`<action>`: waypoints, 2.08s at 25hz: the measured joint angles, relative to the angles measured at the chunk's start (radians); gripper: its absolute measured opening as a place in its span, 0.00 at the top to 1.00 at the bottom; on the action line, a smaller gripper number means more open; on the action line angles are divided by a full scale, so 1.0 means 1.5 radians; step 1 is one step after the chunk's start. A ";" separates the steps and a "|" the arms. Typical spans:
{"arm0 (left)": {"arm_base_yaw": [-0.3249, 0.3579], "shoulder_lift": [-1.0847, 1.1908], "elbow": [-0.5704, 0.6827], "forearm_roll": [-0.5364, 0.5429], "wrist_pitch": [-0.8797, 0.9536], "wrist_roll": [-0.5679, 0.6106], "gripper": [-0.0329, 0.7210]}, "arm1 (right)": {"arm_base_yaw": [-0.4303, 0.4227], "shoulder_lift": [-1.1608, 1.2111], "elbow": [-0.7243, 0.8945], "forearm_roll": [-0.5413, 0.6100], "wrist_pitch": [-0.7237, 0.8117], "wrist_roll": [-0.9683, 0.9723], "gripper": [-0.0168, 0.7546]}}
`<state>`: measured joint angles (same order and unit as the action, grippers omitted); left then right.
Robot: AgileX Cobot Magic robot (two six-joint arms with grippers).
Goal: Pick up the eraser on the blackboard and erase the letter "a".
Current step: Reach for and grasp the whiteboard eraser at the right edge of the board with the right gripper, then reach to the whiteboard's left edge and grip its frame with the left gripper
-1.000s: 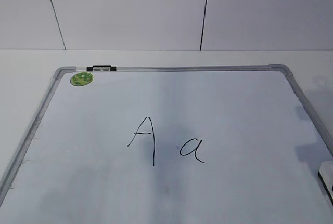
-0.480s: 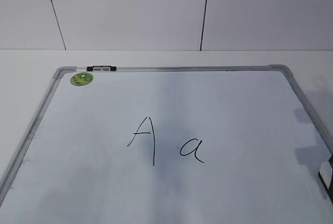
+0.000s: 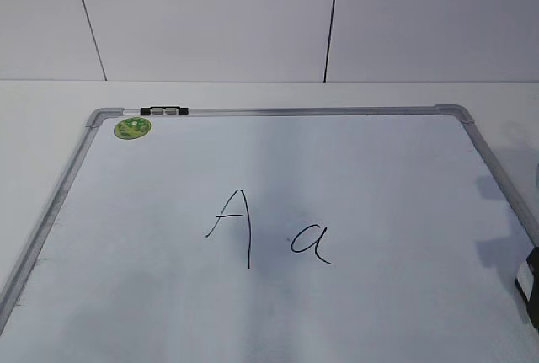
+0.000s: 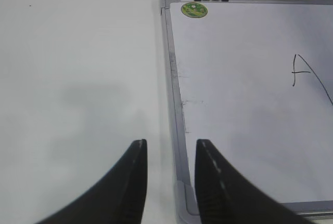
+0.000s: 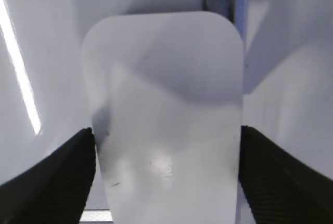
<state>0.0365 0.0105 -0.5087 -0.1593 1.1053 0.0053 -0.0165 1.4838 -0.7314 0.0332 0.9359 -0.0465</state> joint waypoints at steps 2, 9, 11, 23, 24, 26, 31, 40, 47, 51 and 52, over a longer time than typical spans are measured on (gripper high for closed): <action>0.000 0.000 0.000 0.000 0.000 0.000 0.65 | 0.000 0.004 0.000 0.000 -0.001 0.000 0.14; 0.000 0.000 0.000 0.000 0.000 0.000 0.65 | 0.000 0.005 0.000 0.000 -0.002 0.000 0.20; 0.000 0.000 0.000 0.000 0.000 0.000 0.64 | 0.000 0.006 0.000 -0.002 -0.002 0.000 0.22; 0.000 0.000 0.000 0.000 0.000 0.000 0.64 | 0.000 0.006 0.000 -0.003 -0.002 -0.003 0.28; 0.000 0.000 0.000 0.000 0.000 0.000 0.64 | 0.000 0.006 0.000 -0.003 -0.002 -0.003 0.29; 0.000 0.000 0.000 0.000 0.000 0.000 0.64 | 0.000 0.006 0.000 -0.003 -0.002 -0.003 0.29; 0.000 0.000 0.000 0.000 0.000 0.000 0.65 | 0.000 0.006 0.000 -0.003 -0.002 -0.003 0.29; 0.000 0.000 0.000 0.000 0.000 0.000 0.64 | 0.000 0.006 0.000 -0.003 -0.002 -0.003 0.29; 0.000 0.000 0.000 -0.001 0.000 0.000 0.64 | 0.000 0.006 0.000 -0.001 -0.002 -0.003 0.29; -0.001 0.000 0.000 -0.006 0.000 0.000 0.64 | 0.000 0.006 -0.001 0.010 -0.002 -0.003 0.29; -0.001 0.000 0.000 -0.007 0.000 0.000 0.64 | 0.000 0.006 -0.001 0.010 -0.002 -0.003 0.29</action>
<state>0.0344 0.0105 -0.5087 -0.1703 1.1045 0.0053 -0.0165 1.4924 -0.7335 0.0476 0.9335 -0.0512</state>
